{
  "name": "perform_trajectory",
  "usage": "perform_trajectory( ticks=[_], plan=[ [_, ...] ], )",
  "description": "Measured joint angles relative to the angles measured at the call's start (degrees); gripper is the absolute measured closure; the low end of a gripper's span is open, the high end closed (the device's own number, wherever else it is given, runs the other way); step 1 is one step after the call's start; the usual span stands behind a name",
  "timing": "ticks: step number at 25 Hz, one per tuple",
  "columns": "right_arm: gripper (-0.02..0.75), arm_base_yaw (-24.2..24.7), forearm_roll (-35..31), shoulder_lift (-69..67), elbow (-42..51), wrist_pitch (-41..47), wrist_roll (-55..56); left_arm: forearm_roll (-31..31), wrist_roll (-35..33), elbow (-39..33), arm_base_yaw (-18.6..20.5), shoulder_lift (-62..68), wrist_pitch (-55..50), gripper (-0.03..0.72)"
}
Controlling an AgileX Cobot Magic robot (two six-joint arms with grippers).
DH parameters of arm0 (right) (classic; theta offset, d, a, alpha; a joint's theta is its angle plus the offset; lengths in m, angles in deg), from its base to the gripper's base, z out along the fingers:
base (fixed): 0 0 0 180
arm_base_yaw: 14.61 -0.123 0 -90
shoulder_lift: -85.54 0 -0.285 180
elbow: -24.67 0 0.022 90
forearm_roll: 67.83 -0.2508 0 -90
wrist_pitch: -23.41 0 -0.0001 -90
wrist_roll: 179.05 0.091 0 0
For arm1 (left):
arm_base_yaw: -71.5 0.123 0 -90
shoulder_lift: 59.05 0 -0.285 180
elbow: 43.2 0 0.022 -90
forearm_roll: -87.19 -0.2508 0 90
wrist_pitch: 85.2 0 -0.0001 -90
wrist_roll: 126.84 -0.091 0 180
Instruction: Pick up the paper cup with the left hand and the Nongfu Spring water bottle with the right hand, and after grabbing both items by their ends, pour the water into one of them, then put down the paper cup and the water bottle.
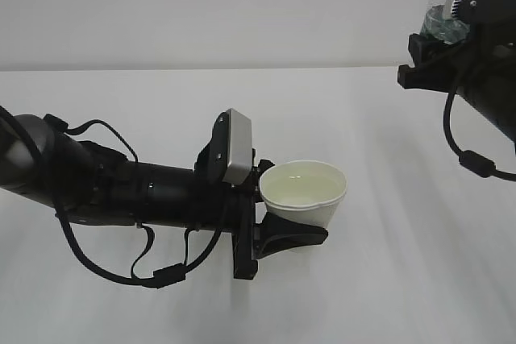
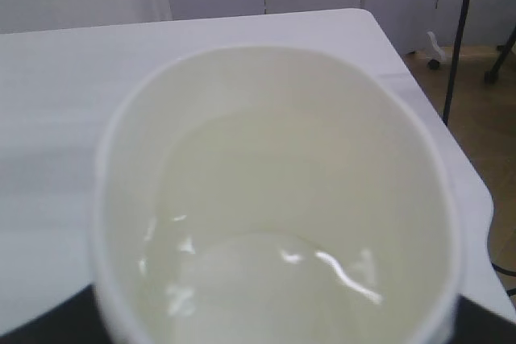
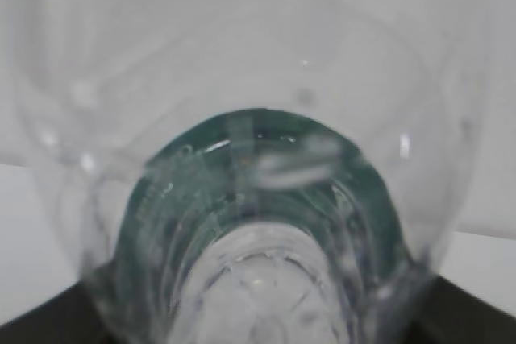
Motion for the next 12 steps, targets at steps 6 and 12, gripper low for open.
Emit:
perform_trajectory(
  ticks=[6,12],
  plan=[
    [0.309,0.0,-1.5,0.0,0.0,2.2,0.0,0.0,0.0,0.0,0.0,0.0,-0.1,0.288],
    [0.309,0.0,-1.9,-3.4,0.0,2.6,1.0,0.0,0.0,0.0,0.0,0.0,-0.1,0.288]
  ],
)
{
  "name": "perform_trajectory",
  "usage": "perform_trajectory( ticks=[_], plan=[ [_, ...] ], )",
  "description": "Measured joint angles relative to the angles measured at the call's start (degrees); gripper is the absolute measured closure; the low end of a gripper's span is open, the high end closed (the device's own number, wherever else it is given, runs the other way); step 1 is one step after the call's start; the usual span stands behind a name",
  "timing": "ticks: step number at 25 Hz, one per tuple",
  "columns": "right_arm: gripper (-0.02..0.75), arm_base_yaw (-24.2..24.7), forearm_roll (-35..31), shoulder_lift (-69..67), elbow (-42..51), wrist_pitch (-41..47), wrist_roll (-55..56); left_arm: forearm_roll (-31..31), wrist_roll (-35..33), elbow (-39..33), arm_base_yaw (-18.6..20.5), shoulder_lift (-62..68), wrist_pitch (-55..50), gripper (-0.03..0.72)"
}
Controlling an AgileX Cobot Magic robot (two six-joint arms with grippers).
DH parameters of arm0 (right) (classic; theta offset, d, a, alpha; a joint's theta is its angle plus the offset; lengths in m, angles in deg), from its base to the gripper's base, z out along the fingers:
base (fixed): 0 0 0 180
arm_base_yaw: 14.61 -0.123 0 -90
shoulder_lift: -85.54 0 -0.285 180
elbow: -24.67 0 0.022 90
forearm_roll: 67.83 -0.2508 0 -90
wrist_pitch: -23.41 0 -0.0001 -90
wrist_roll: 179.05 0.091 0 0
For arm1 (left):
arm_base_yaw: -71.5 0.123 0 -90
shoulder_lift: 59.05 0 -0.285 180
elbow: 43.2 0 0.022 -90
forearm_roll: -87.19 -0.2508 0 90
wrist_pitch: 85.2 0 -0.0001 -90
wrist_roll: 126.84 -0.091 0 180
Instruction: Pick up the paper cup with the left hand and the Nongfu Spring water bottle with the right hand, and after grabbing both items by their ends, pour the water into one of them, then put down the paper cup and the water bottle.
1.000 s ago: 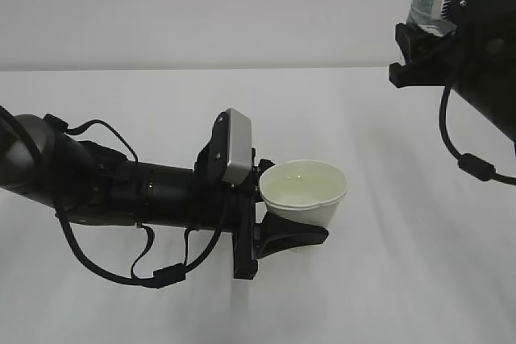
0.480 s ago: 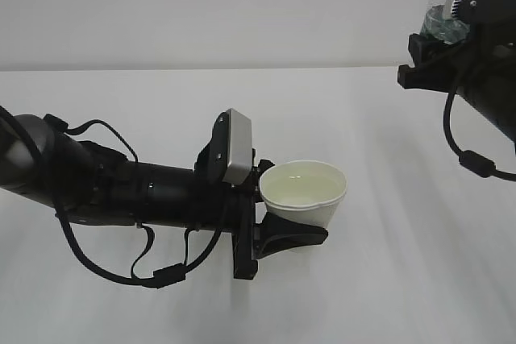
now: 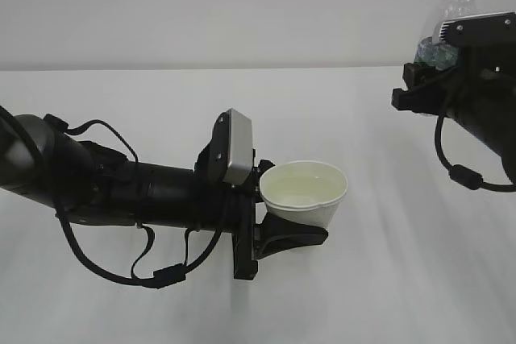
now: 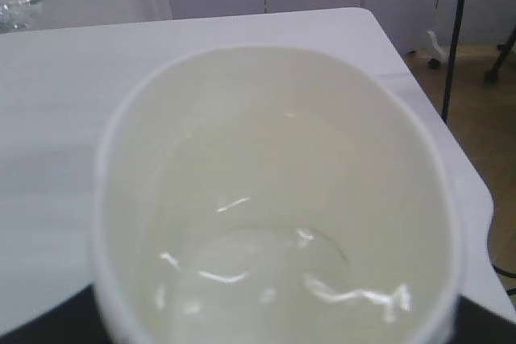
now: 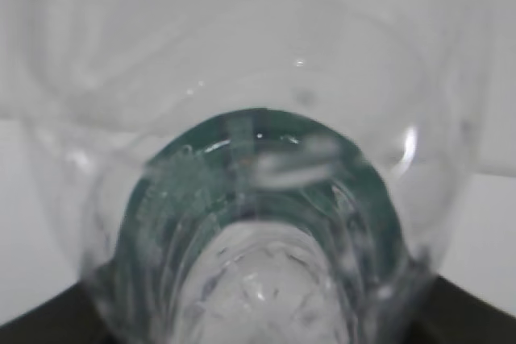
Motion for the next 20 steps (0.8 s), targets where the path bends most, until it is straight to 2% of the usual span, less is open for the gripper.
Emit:
perform_trajectory(
  ticks=[20],
  plan=[
    [0.309,0.0,0.0,-10.9,-2.8,-4.1,2.9,0.0,0.0,0.0,0.0,0.0,-0.4,0.288]
  ],
)
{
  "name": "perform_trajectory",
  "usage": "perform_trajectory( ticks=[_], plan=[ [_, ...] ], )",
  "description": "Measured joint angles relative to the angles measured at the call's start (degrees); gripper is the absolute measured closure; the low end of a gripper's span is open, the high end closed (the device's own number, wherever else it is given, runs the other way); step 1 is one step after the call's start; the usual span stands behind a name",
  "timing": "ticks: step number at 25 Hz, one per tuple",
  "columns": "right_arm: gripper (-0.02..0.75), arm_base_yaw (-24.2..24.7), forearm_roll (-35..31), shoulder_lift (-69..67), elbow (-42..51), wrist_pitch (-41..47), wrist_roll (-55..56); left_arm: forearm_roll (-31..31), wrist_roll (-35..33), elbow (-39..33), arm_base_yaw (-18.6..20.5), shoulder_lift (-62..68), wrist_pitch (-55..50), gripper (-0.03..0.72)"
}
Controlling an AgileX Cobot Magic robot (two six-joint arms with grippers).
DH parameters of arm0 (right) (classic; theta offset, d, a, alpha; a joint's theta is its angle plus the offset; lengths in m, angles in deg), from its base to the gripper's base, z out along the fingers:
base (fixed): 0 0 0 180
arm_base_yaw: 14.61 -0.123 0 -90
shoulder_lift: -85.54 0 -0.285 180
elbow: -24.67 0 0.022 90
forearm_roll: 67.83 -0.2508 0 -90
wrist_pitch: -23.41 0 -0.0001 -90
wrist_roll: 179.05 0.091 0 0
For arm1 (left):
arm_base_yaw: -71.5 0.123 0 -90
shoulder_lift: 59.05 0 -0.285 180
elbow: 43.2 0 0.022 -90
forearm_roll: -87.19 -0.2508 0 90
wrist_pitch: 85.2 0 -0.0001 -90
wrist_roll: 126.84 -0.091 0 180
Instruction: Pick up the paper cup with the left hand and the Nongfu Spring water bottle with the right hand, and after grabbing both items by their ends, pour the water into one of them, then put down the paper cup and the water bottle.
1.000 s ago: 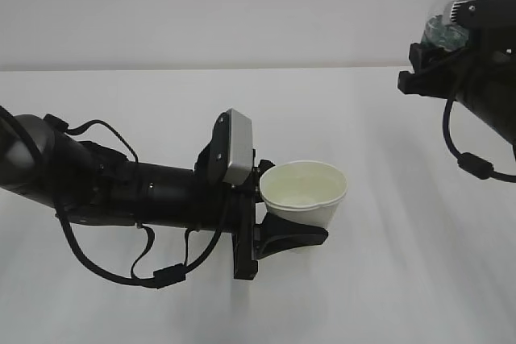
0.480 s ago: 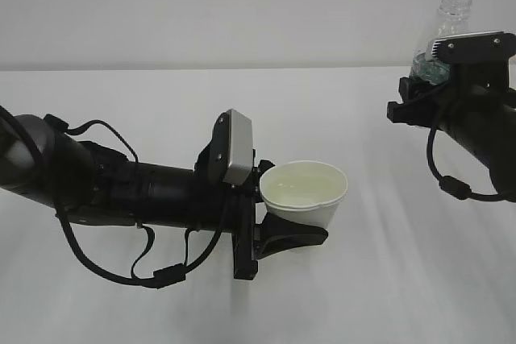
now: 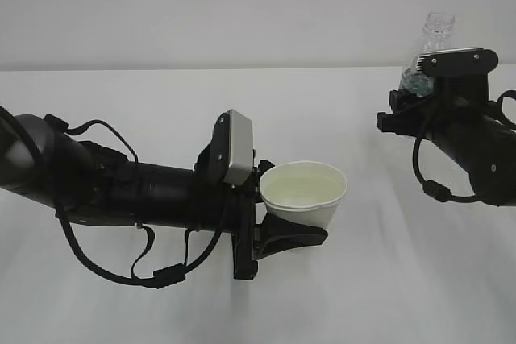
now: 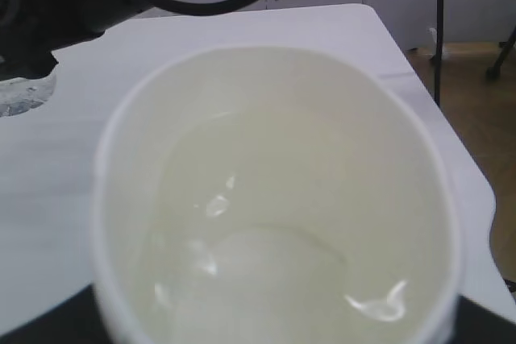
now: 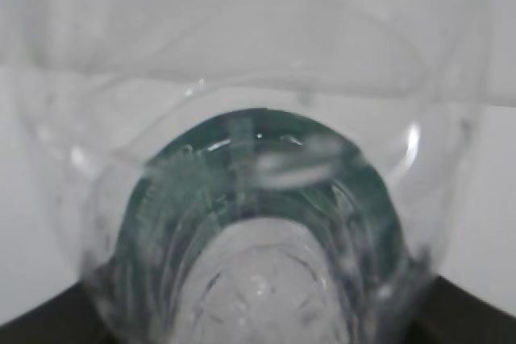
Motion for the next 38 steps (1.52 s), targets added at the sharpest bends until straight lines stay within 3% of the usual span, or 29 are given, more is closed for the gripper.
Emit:
perform_trajectory(
  ticks=[13,28,38],
  plan=[
    [0.309,0.0,0.0,-6.0,-4.6,0.0,0.2,0.0,0.0,0.0,0.0,0.0,0.0,0.288],
    [0.31,4.5,-0.1,-8.8,-6.6,-0.1,2.2,0.2,0.0,0.0,0.0,0.0,0.0,0.289],
    [0.332,4.6,1.3,-14.3,-8.1,-3.1,3.7,0.2,0.0,0.0,0.0,0.0,0.0,0.289]
  ],
)
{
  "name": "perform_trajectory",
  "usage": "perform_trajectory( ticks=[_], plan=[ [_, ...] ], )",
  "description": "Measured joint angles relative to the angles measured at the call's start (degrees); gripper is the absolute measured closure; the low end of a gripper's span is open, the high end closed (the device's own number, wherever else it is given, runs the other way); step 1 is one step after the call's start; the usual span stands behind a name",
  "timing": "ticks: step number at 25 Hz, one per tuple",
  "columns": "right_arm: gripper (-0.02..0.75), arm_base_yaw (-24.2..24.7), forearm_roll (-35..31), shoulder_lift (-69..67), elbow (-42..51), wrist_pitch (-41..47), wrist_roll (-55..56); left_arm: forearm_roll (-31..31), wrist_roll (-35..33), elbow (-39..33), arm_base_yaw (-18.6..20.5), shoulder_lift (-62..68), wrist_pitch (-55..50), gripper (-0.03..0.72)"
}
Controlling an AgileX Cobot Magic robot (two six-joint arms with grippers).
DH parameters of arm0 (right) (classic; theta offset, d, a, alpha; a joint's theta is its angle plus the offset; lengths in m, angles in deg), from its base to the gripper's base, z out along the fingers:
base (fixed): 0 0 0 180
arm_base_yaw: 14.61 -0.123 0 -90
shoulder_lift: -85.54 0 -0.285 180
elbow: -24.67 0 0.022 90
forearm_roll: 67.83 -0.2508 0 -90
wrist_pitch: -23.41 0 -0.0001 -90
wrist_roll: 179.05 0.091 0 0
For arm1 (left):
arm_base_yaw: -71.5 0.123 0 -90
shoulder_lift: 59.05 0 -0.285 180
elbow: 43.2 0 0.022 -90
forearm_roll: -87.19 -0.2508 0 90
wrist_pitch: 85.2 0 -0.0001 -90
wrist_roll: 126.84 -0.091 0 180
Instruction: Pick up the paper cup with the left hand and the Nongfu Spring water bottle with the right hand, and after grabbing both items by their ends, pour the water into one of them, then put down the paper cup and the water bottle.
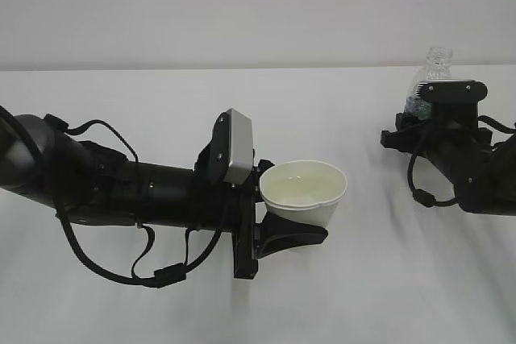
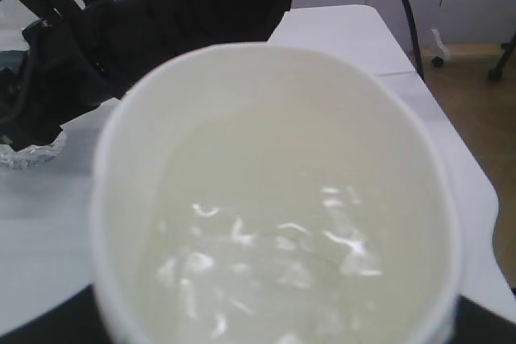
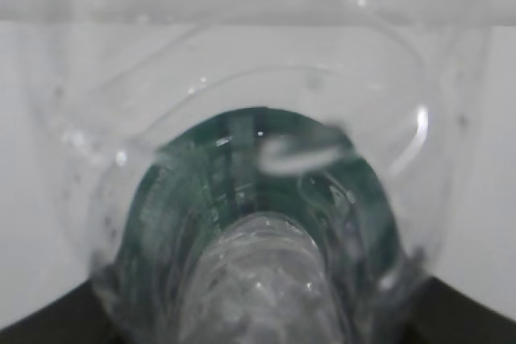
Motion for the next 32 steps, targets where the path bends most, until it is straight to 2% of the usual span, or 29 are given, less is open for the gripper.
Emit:
perform_trajectory(
  ticks=[14,20,25,32],
  plan=[
    [0.335,0.0,0.7,-2.6,-1.1,-4.8,0.1,0.4,0.0,0.0,0.0,0.0,0.0,0.289],
    [0.322,0.0,3.6,-3.3,-1.1,-6.4,0.1,0.4,0.0,0.0,0.0,0.0,0.0,0.289],
    [0.269,0.0,5.4,-3.4,-1.1,-6.7,0.2,0.4,0.0,0.0,0.0,0.0,0.0,0.289],
    [0.112,0.0,5.9,-3.7,-1.1,-7.1,2.9,0.4,0.0,0.0,0.0,0.0,0.0,0.289]
  ],
)
